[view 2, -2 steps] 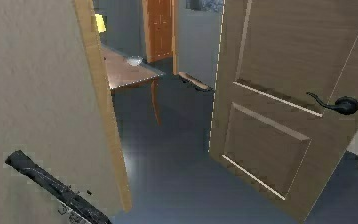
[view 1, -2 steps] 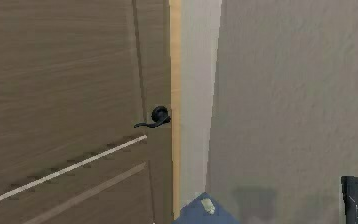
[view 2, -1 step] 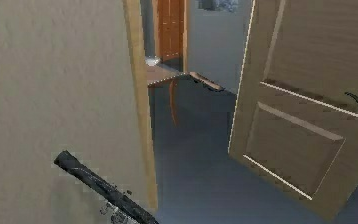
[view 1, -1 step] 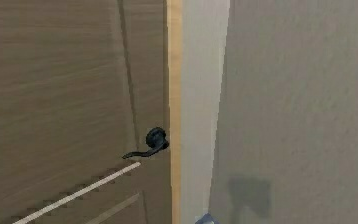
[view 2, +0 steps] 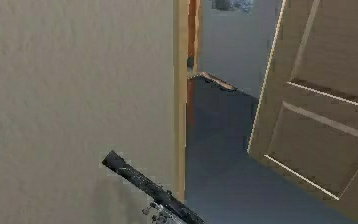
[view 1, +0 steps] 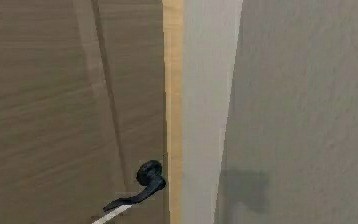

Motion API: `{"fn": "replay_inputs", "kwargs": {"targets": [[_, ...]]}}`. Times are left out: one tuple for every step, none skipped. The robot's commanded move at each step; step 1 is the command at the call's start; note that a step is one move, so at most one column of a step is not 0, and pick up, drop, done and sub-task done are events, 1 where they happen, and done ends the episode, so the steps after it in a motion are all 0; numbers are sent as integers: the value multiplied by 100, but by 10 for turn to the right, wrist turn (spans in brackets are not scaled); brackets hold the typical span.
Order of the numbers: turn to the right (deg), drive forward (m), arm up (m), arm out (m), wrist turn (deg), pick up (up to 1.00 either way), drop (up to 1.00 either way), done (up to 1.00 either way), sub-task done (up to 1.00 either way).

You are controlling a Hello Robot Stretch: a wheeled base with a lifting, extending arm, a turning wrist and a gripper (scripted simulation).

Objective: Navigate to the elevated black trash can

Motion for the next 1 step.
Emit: {"fn": "replay_inputs", "kwargs": {"targets": [[-450,0,0,0,0,0,0,0,0]]}}
